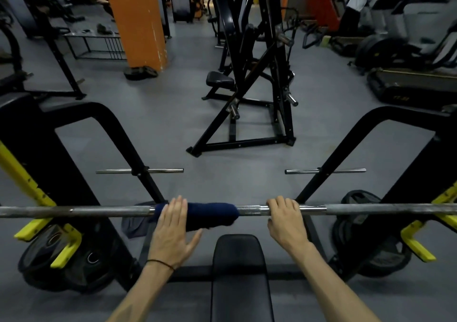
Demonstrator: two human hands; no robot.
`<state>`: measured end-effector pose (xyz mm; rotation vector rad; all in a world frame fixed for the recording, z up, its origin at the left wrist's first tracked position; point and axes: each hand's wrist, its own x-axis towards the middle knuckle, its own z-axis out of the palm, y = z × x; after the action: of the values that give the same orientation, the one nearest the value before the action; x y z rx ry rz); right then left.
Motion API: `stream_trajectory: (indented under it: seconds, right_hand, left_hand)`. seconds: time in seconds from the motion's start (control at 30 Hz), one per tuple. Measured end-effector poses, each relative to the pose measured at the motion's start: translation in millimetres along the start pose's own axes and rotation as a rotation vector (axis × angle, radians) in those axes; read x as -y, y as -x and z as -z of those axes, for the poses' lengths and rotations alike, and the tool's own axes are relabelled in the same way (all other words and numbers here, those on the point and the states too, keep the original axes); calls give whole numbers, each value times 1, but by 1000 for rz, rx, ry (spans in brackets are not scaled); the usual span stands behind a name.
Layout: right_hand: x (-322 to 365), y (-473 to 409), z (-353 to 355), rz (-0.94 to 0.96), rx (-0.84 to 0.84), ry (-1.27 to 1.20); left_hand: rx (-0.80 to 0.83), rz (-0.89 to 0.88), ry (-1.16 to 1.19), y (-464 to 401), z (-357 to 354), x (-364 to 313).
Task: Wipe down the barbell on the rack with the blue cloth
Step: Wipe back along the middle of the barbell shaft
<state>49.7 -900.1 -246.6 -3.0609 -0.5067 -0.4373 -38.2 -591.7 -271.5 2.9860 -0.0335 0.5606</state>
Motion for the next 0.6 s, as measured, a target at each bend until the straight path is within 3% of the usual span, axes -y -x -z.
stream_trajectory:
  seconds: [0.1,0.2,0.27,0.5,0.6]
  right_hand:
    - [13,-2,3,-70,57,0]
    - [13,2,6,-49,88,-28]
    - [4,4,7,-6,88,-66]
    - [-1,4,3,11,57,8]
    - [16,2,0,-79,52,87]
  left_hand:
    - [37,98,71,-15,-6,-53]
    - [56,-62,159,-25,-15,-126]
    - [53,-119,178,-26,-14,-136]
    - [-31,-39,90,0,0,5]
    - [-15,119,54,2,3,11]
